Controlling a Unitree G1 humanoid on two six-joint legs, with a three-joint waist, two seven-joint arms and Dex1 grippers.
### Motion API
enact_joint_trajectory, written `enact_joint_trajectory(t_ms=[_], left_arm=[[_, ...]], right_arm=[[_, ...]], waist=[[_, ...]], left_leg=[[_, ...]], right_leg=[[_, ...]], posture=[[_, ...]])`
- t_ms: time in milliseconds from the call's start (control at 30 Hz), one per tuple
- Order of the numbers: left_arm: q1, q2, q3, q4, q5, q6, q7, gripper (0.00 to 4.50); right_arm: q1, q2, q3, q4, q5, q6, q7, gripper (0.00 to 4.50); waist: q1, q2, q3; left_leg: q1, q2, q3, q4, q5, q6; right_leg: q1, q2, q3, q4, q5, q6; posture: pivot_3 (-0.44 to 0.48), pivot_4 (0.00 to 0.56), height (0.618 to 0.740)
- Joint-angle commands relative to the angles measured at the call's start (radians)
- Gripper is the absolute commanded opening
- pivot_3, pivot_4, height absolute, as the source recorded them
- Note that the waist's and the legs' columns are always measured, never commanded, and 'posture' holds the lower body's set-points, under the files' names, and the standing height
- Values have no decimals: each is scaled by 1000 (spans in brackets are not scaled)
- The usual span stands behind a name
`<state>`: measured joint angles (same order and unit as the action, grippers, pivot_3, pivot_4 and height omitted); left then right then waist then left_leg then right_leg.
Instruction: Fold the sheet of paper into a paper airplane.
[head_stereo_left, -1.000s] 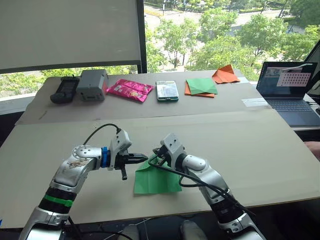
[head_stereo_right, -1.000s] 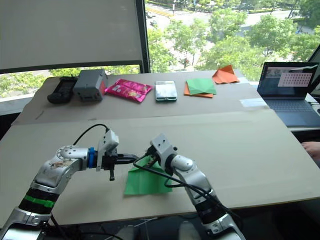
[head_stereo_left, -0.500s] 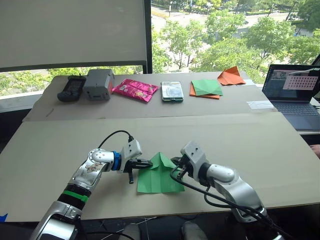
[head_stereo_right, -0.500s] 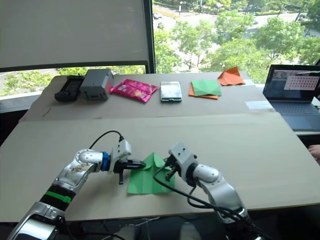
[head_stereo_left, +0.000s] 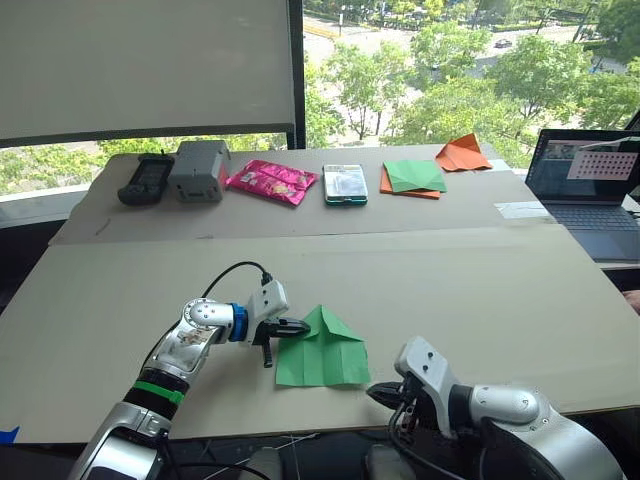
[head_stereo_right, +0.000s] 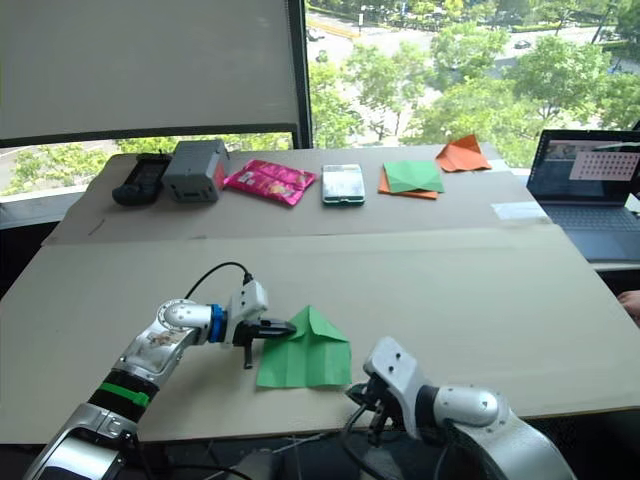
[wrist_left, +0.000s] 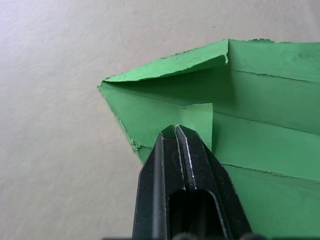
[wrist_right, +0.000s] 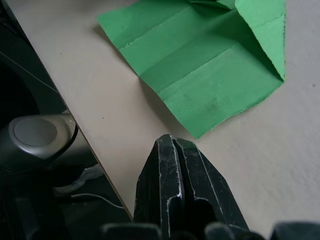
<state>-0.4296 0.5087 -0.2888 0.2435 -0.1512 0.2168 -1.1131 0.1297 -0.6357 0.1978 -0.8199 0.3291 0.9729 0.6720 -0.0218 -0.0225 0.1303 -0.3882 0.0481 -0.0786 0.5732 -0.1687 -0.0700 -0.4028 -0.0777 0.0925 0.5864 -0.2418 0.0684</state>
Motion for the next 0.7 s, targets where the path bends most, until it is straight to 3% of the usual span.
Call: enact_joint_trajectory(t_ms=[33, 333, 700], left_arm=[[29, 3, -38, 26, 45, 17, 0, 22], [15, 12, -34, 37, 47, 14, -9, 22], [6, 21, -38, 51, 54, 2, -24, 22]], right_arm=[[-12, 36, 24, 11, -1, -15, -52, 0], [35, 76, 33, 59, -22, -53, -142, 0], [199, 190, -17, 143, -87, -282, -283, 0]], waist=[[0, 0, 0], [3, 0, 0], [2, 0, -1]], left_leg=[[0, 0, 0, 0, 0, 0], [-1, 1, 0, 0, 0, 0], [-1, 1, 0, 0, 0, 0]], right_leg=[[0, 0, 0, -1, 0, 0], [1, 0, -1, -6, 0, 0], [1, -1, -1, -7, 0, 0]], posture=[[0, 150, 732], [0, 150, 732], [0, 150, 732]])
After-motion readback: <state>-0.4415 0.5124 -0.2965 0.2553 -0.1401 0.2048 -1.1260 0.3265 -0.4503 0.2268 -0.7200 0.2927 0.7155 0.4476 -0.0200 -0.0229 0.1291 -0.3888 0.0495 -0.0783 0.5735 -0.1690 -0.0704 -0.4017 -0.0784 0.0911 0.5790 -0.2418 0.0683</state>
